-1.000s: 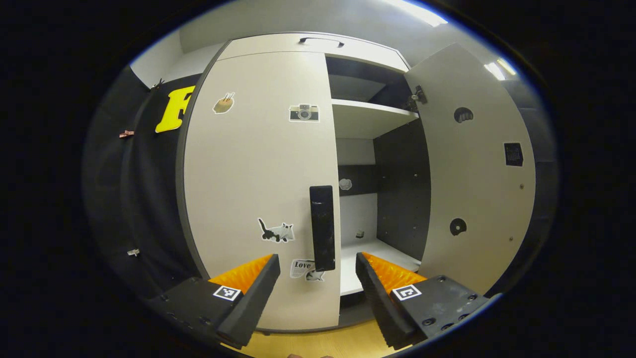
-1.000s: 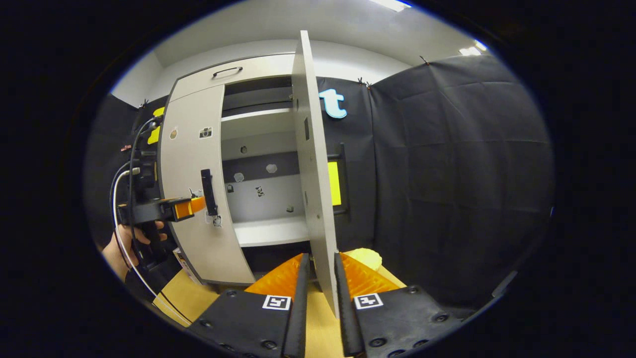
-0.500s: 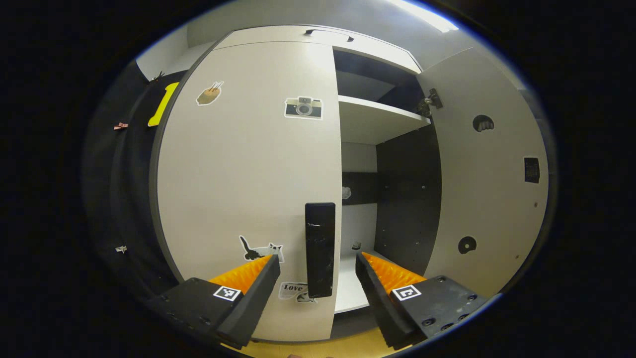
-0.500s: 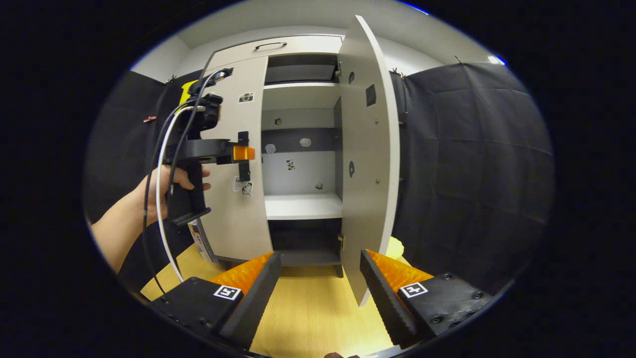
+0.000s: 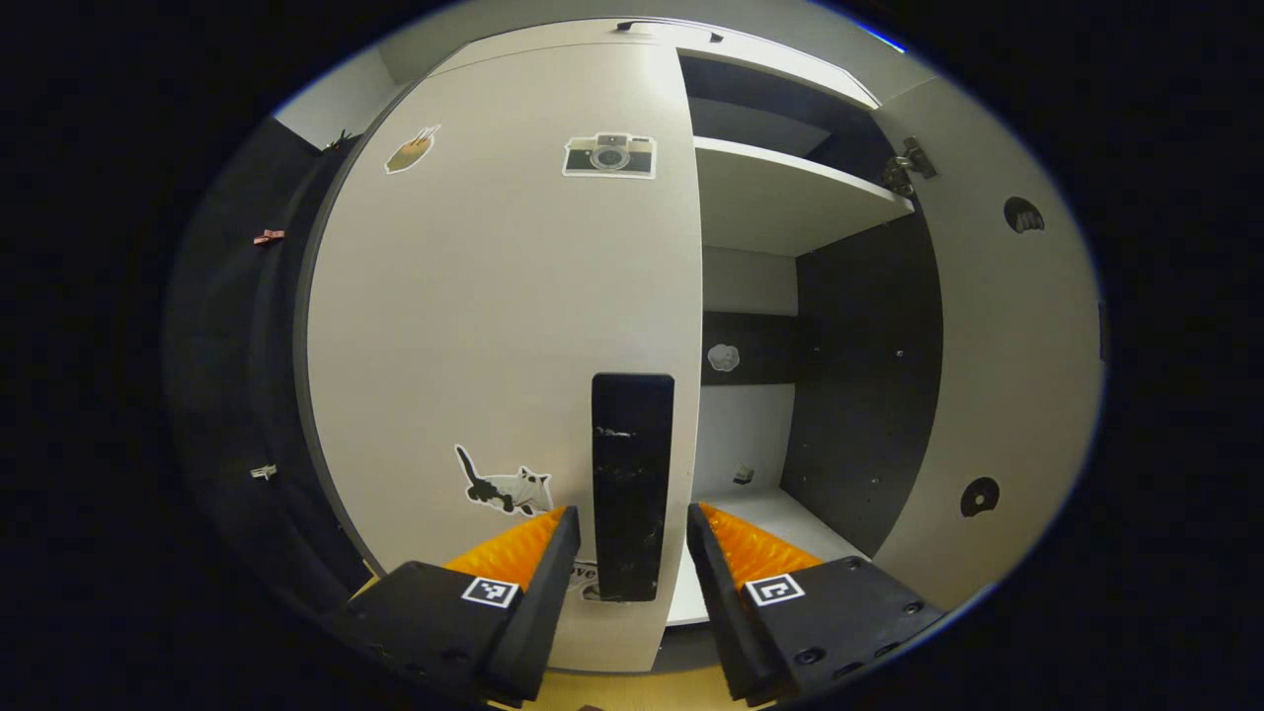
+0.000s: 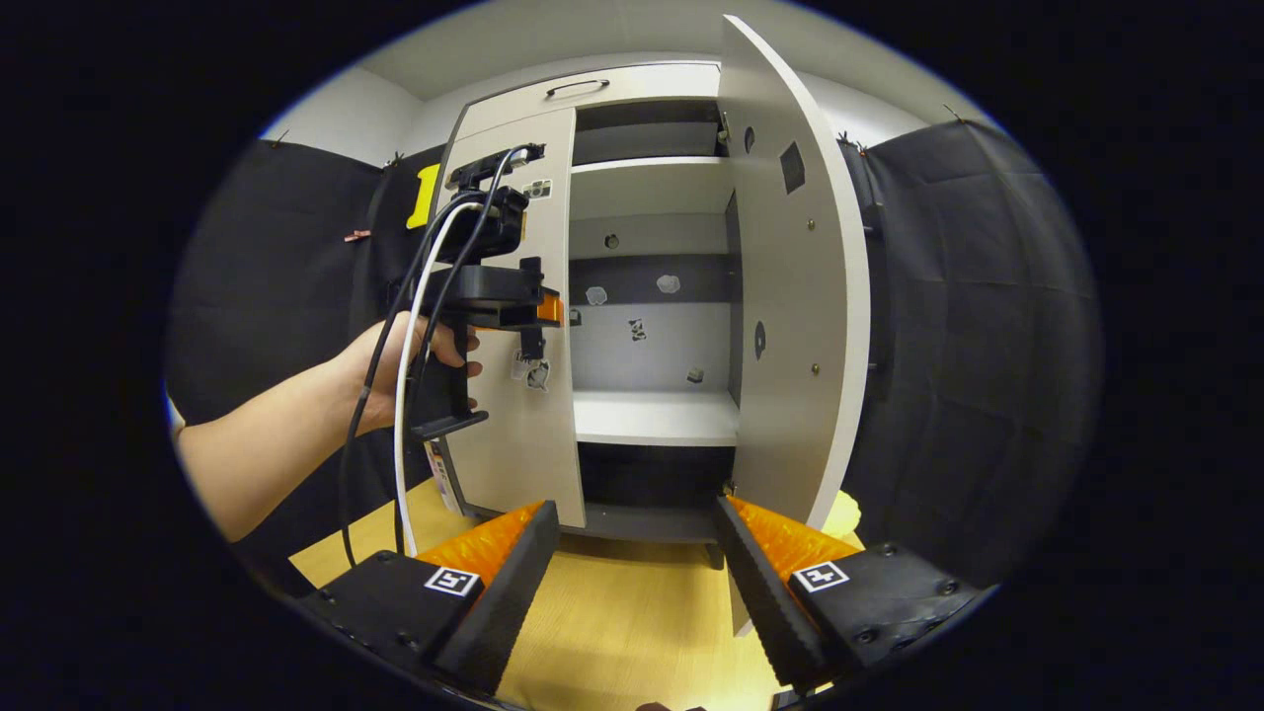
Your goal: Open the right door of the double-door shoe cabinet with the right hand, and open the left door with the left hand.
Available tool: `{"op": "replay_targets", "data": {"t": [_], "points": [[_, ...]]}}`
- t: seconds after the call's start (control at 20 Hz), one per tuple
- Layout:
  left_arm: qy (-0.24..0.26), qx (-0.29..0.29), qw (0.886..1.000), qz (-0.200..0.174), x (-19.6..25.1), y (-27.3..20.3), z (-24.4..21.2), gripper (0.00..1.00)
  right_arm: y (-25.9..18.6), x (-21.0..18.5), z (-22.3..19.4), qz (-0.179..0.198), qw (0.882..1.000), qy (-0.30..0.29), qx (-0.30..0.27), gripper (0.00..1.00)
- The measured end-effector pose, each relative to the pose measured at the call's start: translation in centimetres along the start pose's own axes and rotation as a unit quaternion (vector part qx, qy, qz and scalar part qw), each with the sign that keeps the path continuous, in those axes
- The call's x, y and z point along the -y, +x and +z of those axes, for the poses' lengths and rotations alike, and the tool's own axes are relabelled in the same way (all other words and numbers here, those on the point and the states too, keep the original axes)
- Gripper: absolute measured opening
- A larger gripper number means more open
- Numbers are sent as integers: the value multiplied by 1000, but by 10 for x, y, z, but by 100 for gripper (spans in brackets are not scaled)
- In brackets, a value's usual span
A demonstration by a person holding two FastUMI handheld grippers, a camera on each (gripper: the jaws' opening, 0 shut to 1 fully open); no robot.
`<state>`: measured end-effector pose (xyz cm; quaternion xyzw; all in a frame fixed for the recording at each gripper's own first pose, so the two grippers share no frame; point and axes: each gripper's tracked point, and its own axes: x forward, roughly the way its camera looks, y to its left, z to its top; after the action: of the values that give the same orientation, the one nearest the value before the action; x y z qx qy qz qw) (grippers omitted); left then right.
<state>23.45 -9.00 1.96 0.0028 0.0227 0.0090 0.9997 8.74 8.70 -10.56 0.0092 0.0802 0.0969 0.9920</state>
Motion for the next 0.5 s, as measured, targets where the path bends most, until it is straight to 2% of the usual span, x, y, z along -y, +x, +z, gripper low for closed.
{"op": "replay_targets", "data": {"t": [0.05,0.2,0.3,0.5], "points": [[0,-1,1000,5,-1,2,0,62,3,1,-3,10,1000,4,-3,99],[-9,0,1000,11,-1,6,-1,52,9,3,-9,41,999,-8,-2,99],[-20,4,1000,14,0,7,-1,39,17,4,-17,61,998,-13,-8,99],[-14,16,1000,20,0,8,-2,33,21,-1,-29,102,995,0,-21,99]]}}
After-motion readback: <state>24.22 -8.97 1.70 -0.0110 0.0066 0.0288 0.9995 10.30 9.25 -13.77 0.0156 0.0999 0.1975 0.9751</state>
